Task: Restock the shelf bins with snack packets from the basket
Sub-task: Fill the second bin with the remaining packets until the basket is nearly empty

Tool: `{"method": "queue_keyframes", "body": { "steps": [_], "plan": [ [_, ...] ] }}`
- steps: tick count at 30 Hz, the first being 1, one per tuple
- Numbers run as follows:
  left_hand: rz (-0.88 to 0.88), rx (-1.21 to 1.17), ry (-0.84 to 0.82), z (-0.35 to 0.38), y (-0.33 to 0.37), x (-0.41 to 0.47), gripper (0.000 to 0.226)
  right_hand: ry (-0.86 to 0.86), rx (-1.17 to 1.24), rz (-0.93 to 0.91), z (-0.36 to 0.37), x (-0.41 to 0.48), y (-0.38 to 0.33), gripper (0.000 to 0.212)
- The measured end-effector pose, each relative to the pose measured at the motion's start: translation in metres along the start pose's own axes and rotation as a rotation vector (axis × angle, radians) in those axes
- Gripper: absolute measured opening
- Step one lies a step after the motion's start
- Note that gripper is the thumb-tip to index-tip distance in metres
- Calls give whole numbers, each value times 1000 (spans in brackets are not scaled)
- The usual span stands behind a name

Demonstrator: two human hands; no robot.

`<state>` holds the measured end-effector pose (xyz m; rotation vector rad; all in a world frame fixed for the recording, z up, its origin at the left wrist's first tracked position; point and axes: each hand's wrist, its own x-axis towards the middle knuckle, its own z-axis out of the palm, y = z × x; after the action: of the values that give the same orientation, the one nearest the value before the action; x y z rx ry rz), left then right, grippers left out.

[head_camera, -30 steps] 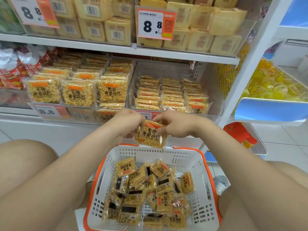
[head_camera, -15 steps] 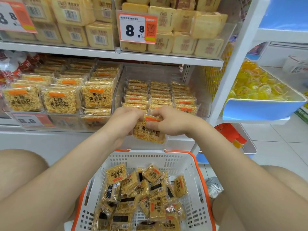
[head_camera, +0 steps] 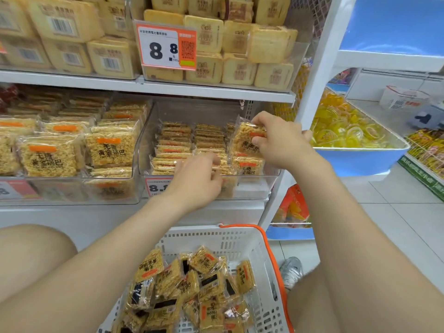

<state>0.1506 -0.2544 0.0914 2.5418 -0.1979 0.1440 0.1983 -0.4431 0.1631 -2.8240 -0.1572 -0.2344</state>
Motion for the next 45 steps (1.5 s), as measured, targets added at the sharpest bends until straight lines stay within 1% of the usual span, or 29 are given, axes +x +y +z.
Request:
{"method": "queue_keyframes", "body": {
  "steps": [4, 6, 8, 14, 19, 20, 22, 24, 25, 28, 31, 33, 35, 38, 41, 43, 45],
  "plan": [
    [115, 243, -150, 10, -7, -1, 60, -46, -163, -30, 14, 5, 1, 36],
    [139, 368, -188, 13, -12, -2, 63, -61, -250, -33, 21, 7, 2, 41],
    [141, 447, -192, 15, -15, -2, 63, -48, -309, -33, 28, 11, 3, 42],
    [112, 481, -173, 16, -18, 1, 61, -12, -379, -58, 42, 15, 7, 47],
    [84, 446, -159, 14, -18, 2, 58, -71, -492, -91, 58, 14, 8, 48],
    [83, 442, -155, 14, -18, 3, 56, -72, -536, -94, 64, 12, 6, 47],
    [87, 439, -159, 13, -18, 4, 54, -5, -592, -80, 72, 11, 4, 37],
    [97, 433, -179, 12, -19, 4, 52, 70, -577, -68, 70, 13, 2, 28],
    [106, 429, -193, 12, -19, 5, 50, 79, -546, -70, 67, 14, 1, 26],
    [134, 429, -225, 11, -20, 6, 36, 52, -400, -74, 63, 15, -1, 25],
    [157, 425, -228, 10, -22, 5, 27, 44, -364, -71, 65, 12, -3, 25],
    [182, 417, -225, 10, -25, 4, 25, 58, -361, -63, 67, 11, -3, 23],
    [205, 395, -224, 10, -28, 4, 27, 64, -358, -53, 69, 9, -3, 22],
    [230, 379, -222, 10, -33, 4, 38, 82, -332, -4, 70, 8, -1, 18],
    [230, 389, -217, 12, -33, 4, 47, 46, -249, 22, 72, 9, -1, 17],
    [223, 407, -212, 13, -31, 4, 50, 14, -180, 41, 71, 8, -2, 19],
    [220, 428, -189, 14, -31, 3, 51, 19, -177, 30, 67, 4, -7, 15]
  ]
}}
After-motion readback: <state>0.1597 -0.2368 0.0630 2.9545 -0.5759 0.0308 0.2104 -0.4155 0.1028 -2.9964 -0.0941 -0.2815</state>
